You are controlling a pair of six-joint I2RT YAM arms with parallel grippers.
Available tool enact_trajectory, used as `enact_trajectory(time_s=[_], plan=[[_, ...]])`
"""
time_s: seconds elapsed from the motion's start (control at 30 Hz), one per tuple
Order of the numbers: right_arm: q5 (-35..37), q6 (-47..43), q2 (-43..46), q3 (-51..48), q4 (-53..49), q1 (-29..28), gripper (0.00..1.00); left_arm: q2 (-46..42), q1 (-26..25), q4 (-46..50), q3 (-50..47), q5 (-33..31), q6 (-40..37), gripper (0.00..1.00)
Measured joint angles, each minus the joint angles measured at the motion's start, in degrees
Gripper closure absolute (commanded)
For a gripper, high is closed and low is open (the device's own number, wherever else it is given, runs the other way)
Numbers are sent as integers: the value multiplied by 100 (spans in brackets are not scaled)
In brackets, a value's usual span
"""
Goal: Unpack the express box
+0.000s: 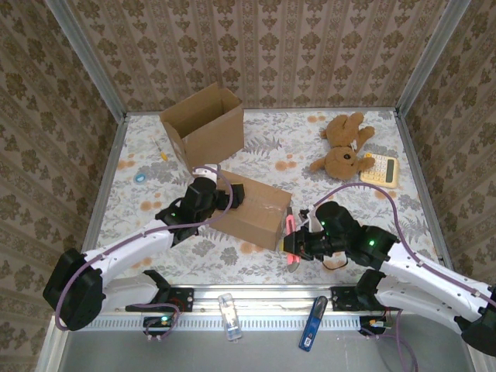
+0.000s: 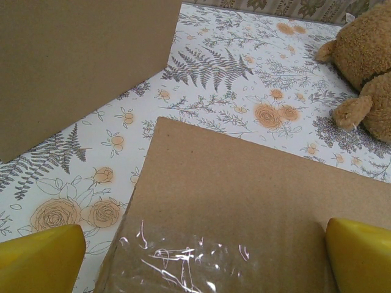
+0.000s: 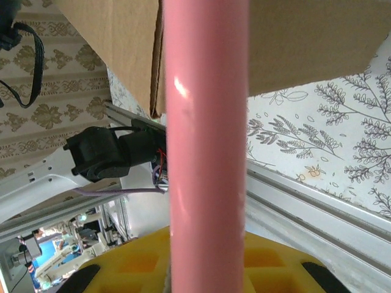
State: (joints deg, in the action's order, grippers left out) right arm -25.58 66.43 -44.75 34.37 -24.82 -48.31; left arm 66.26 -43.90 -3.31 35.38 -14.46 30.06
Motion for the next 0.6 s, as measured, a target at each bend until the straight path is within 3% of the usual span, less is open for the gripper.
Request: enact_trajectory(time_s=[0.6], plan=[[74,243,-26,-42,46,-507,100,0,0,-2,0,-9,2,1]])
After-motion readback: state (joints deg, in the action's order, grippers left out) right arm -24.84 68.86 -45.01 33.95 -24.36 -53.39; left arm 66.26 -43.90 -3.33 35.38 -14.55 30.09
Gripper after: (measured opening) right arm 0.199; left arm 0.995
